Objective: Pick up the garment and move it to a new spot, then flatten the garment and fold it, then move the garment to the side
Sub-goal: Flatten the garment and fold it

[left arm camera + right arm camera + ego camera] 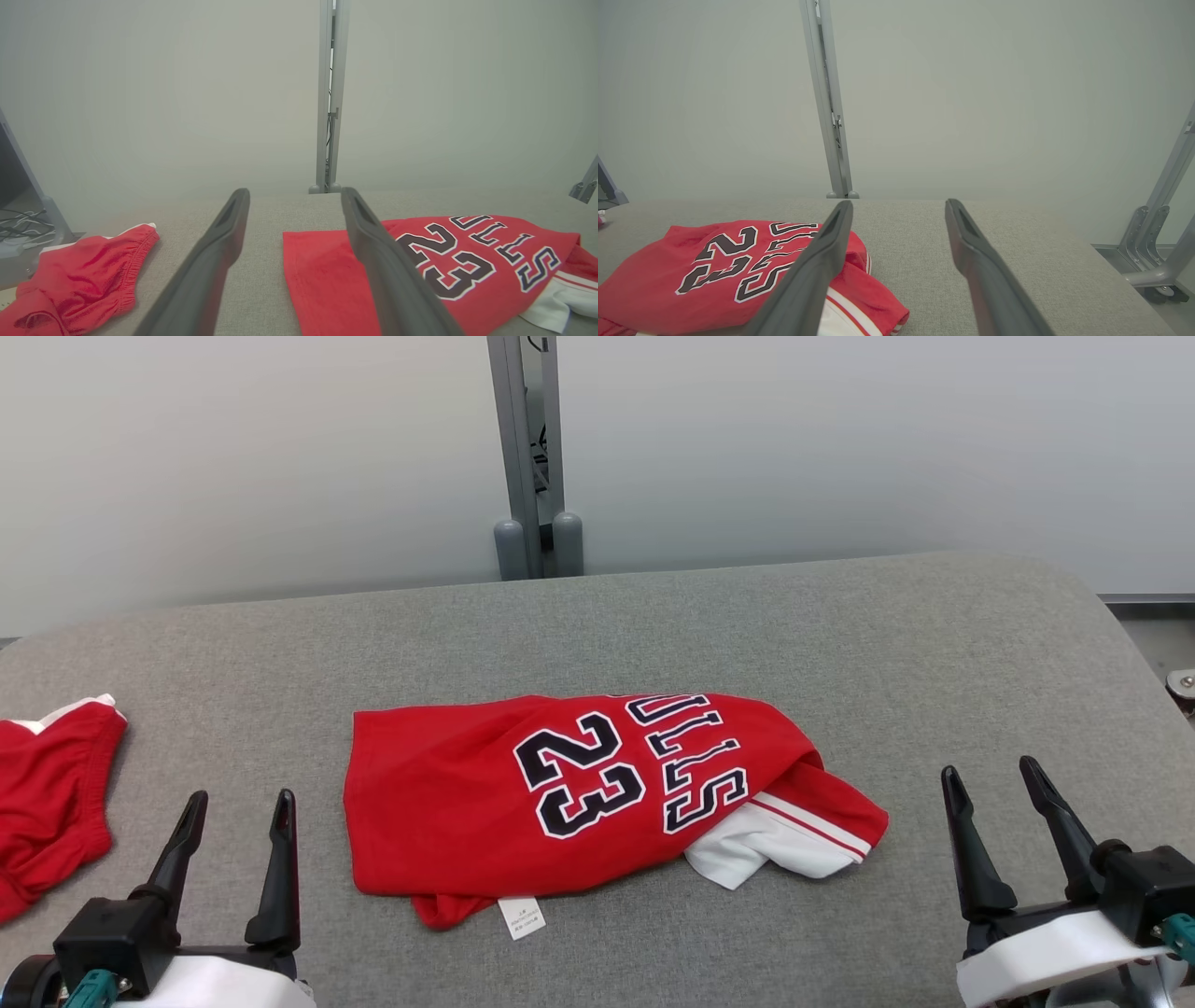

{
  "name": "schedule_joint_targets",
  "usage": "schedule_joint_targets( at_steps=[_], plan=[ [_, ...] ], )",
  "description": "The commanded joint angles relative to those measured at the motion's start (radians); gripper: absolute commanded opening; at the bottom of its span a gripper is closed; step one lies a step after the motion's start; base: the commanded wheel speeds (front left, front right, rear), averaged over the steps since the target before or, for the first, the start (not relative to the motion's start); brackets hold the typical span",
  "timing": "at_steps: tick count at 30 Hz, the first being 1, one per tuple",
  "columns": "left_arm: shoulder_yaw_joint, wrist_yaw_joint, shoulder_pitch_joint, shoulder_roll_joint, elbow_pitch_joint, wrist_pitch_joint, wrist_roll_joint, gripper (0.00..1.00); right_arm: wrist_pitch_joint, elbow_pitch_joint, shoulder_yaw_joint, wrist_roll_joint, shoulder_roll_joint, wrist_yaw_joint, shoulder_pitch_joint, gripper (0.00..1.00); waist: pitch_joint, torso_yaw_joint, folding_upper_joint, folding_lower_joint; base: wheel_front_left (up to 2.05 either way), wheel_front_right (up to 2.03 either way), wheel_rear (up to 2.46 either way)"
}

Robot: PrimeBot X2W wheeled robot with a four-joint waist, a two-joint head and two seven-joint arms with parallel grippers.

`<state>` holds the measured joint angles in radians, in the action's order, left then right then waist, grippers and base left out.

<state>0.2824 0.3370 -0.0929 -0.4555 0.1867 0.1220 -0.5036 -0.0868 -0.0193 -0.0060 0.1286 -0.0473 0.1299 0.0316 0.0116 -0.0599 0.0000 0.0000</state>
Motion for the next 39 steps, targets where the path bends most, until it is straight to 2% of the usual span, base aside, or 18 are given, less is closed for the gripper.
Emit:
schedule_joint_targets(
  at_steps=[1,13,17,26,31,39],
  plan=[
    [-0.003,0.013,-0.018,-0.005,0.01,-0.008,0.001,1.0,0.004,-0.009,-0.006,0.009,-0.006,0.002,0.018,1.0,0.004,0.0,0.0,0.0,0.0,0.0,0.0],
    [0.007,0.031,-0.021,-0.008,0.031,-0.034,0.001,1.0,0.008,-0.021,-0.008,0.011,-0.006,0.002,0.018,1.0,0.003,0.002,0.0,0.0,0.0,0.0,0.0],
    [0.024,0.019,0.001,-0.013,0.025,-0.084,-0.015,1.0,0.01,-0.021,-0.007,0.011,-0.006,0.002,0.014,1.0,-0.003,0.003,0.0,0.0,0.0,0.0,0.0],
    [0.094,-0.048,0.031,0.0,-0.088,-0.25,-0.105,1.0,0.004,-0.017,0.017,0.018,-0.006,0.002,-0.005,1.0,-0.04,-0.027,0.0,0.0,0.0,0.0,0.0],
    [0.1,-0.102,0.075,0.022,-0.211,-0.28,-0.164,1.0,-0.006,-0.015,0.025,0.022,-0.006,0.002,-0.027,1.0,-0.088,-0.052,0.0,0.0,0.0,0.0,0.0],
    [0.074,-0.177,0.172,0.045,-0.42,-0.253,-0.222,1.0,-0.026,-0.004,0.026,0.032,-0.005,0.002,-0.06,1.0,-0.161,-0.085,0.0,0.0,0.0,0.0,0.0]
  ],
)
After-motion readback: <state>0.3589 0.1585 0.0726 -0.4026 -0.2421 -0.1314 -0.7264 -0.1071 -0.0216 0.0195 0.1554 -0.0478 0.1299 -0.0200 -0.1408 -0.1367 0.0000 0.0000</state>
